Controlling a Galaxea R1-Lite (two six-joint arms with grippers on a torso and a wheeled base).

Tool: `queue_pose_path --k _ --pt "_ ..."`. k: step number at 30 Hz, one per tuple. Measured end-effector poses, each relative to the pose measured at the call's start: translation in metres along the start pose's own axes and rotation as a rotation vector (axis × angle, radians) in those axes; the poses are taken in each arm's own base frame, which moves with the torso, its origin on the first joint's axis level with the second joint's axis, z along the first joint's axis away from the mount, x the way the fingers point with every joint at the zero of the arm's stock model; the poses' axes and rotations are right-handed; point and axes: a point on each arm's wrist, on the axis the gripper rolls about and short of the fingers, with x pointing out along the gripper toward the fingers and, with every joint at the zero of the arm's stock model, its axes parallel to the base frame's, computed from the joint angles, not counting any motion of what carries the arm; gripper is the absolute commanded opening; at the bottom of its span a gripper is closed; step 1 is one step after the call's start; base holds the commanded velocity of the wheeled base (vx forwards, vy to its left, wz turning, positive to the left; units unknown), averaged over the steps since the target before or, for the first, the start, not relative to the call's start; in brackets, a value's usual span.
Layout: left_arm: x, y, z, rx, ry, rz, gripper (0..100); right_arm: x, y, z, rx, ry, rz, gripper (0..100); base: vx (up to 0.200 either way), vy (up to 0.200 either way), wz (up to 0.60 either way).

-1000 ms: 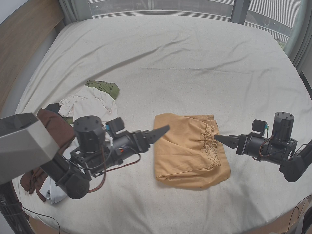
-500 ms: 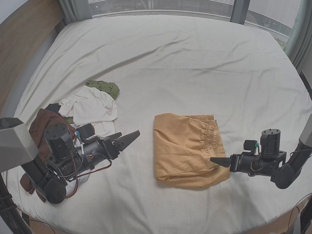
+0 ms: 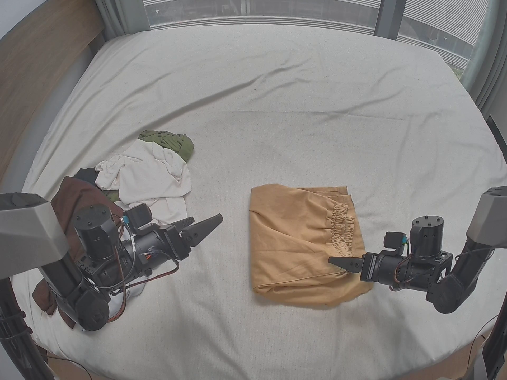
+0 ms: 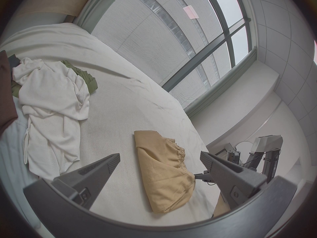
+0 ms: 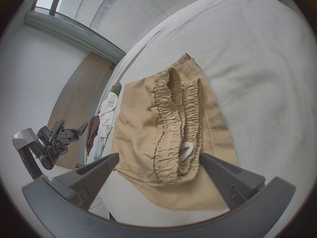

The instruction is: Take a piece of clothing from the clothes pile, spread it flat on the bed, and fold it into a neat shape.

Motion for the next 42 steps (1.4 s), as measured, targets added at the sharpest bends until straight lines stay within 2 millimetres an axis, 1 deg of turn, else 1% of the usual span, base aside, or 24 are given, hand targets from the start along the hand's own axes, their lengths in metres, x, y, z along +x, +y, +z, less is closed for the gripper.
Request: queue_pose_path --k 5,6,15,20,24,29,33,38,39,42 --pt "0.002 0.001 -0.002 -0.002 0.005 0.000 100 0.007 -0.004 -0.005 0.006 0.011 -0.003 100 0.000 0.000 0.00" --pt "0.002 0.001 -0.002 -0.002 0.005 -0.001 100 0.008 -0.005 -0.006 0.007 0.014 -0.005 0 0.000 0.000 0.00" --pt "0.003 0.002 -0.003 -0.003 0.010 -0.001 100 0.010 -0.005 -0.003 0.008 0.003 -0.005 0 0.000 0.000 0.00" --pt "0.003 0.002 -0.003 -0.003 0.010 0.000 100 0.001 0.000 0.007 -0.006 -0.032 -0.005 0 0.000 0.000 0.00" --pt "0.003 0.002 -0.003 -0.002 0.010 -0.001 100 -0.009 0.002 0.011 -0.011 -0.026 -0.023 0 0.000 0.000 0.00" --pt "0.003 0.002 -0.004 -0.002 0.012 -0.001 100 -0.019 0.004 0.012 -0.020 0.016 -0.052 0 0.000 0.000 0.00" --pt "0.003 0.002 -0.005 -0.003 0.015 0.001 100 -0.026 0.004 0.013 -0.062 0.039 -0.074 0 0.000 0.000 0.00" --pt "0.004 0.003 -0.007 -0.002 0.023 0.003 100 -0.027 0.001 0.013 -0.098 0.039 -0.090 0 0.000 0.000 0.00" --pt "0.004 0.003 -0.007 -0.002 0.024 0.004 100 -0.027 0.000 0.012 -0.106 0.042 -0.093 100 0.000 0.000 0.00" --pt "0.004 0.003 -0.008 -0.002 0.025 0.005 100 -0.026 -0.004 0.009 -0.122 0.056 -0.105 100 0.000 0.000 0.00"
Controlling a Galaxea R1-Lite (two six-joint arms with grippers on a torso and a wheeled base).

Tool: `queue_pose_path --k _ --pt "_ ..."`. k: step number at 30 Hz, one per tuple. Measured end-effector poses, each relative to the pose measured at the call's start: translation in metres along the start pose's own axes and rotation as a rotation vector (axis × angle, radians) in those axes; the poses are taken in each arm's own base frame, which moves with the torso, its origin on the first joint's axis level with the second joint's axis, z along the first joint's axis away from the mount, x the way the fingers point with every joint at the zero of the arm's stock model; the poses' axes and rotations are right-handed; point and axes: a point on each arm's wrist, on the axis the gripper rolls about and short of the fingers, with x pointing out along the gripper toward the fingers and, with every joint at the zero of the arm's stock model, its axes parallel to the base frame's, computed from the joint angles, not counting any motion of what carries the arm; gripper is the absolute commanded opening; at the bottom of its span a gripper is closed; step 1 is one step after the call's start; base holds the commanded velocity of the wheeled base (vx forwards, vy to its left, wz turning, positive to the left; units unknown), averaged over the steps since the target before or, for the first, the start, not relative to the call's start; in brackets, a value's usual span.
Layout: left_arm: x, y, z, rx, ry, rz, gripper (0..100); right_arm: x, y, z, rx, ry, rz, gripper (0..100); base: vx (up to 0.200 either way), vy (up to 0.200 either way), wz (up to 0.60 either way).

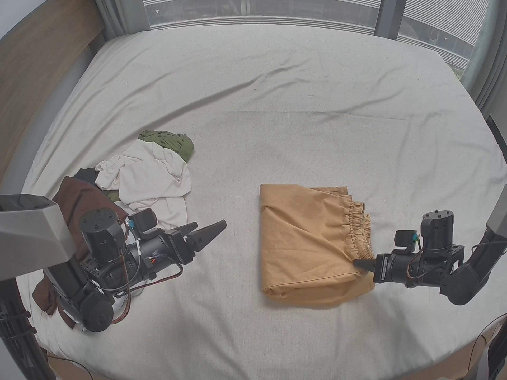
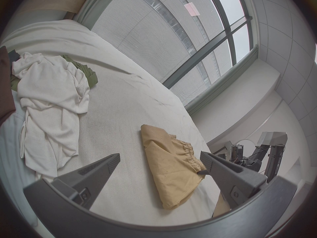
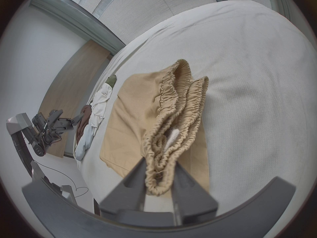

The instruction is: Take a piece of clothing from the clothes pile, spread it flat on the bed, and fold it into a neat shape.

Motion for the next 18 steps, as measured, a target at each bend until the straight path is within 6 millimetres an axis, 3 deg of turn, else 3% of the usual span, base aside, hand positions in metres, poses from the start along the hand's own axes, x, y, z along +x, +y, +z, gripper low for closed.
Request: queue_pose_path --k 18 --pt "0.000 0.000 -0.002 -0.003 0.007 0.002 100 -0.002 -0.016 -0.012 0.018 0.043 -0.050 100 0.000 0.000 0.00"
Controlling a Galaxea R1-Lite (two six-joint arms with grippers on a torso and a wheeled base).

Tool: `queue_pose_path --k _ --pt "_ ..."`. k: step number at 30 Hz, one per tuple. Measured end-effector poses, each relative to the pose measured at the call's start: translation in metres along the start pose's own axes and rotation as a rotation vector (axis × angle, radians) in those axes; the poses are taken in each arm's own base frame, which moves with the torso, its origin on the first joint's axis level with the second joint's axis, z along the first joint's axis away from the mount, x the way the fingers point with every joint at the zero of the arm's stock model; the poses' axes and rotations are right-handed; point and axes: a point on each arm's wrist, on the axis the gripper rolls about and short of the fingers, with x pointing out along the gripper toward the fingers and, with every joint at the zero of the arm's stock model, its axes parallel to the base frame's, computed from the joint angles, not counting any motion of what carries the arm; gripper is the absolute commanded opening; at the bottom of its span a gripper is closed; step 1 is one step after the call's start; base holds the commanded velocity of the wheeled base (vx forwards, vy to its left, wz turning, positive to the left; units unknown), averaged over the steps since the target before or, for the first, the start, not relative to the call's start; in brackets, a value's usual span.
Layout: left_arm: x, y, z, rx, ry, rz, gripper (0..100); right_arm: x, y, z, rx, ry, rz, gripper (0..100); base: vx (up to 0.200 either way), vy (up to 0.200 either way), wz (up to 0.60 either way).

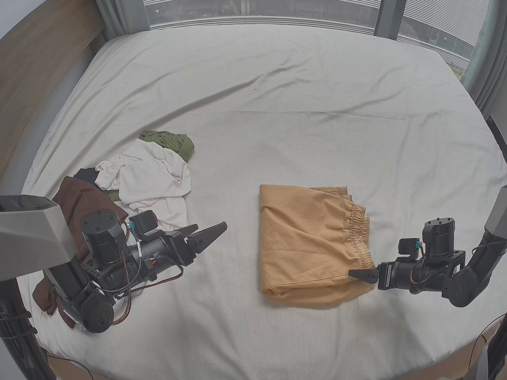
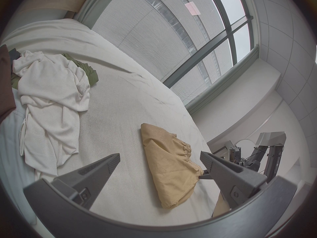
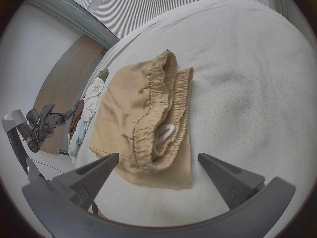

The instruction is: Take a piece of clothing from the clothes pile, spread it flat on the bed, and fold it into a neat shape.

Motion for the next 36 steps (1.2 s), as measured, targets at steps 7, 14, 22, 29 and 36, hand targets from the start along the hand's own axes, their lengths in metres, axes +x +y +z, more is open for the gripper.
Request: queue_pose_path --k 7,14,22,29,36 --pt "0.000 0.000 0.000 0.001 -0.001 0.002 100 0.007 -0.007 -0.002 0.021 0.010 -0.005 100 0.000 0.000 0.00" --pt "0.000 0.000 0.000 0.001 -0.002 0.002 100 0.000 -0.004 0.004 0.012 -0.013 -0.008 100 0.000 0.000 0.00" --pt "0.000 0.000 0.000 0.000 -0.001 0.003 100 -0.012 0.010 0.008 -0.005 -0.006 0.014 100 0.000 0.000 0.00" --pt "0.000 0.000 0.000 0.000 -0.001 0.003 100 -0.007 0.018 0.007 -0.024 -0.003 0.040 100 0.000 0.000 0.00" --pt "0.000 0.000 0.000 0.000 0.000 0.003 100 0.003 0.016 0.004 -0.043 -0.046 0.022 0 0.000 0.000 0.00"
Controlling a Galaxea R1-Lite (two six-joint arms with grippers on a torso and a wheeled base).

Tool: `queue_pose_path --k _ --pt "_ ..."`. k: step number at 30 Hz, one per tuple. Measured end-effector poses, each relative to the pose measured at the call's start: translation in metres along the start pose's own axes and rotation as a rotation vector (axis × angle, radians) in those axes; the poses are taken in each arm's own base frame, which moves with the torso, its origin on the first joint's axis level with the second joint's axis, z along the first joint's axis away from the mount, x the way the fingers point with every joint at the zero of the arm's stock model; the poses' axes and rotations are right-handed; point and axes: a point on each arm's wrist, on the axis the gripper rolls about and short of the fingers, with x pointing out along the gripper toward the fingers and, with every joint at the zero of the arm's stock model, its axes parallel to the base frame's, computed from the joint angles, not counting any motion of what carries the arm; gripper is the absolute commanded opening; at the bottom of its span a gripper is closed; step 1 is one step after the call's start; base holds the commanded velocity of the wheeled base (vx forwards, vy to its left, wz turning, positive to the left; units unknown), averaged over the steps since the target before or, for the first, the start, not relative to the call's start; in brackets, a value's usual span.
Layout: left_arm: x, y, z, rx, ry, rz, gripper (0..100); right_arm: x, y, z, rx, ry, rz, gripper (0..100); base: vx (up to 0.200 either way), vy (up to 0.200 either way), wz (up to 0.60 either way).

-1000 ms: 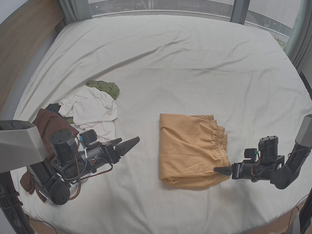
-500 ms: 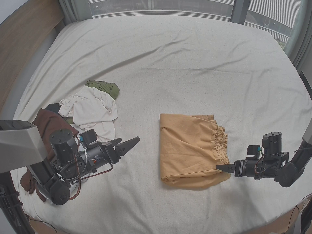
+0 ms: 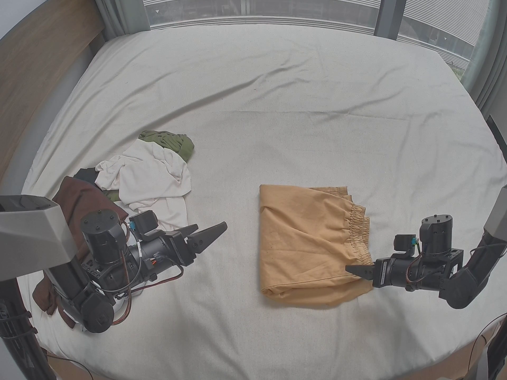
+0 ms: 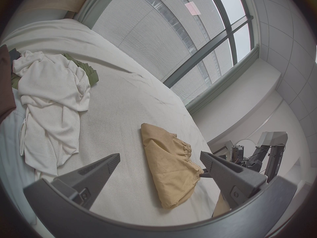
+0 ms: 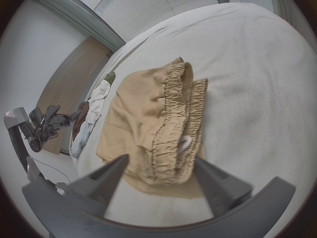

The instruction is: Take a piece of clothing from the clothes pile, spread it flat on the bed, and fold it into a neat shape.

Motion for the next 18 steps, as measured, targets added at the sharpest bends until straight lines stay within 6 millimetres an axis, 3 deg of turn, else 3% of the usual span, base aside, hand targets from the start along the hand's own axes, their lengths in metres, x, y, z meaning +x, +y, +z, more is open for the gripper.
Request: queue_pose_path --k 18 --pt "0.000 0.000 -0.001 0.000 0.004 -0.004 100 -0.005 0.004 -0.026 -0.024 0.126 -0.015 0 0.000 0.000 0.00"
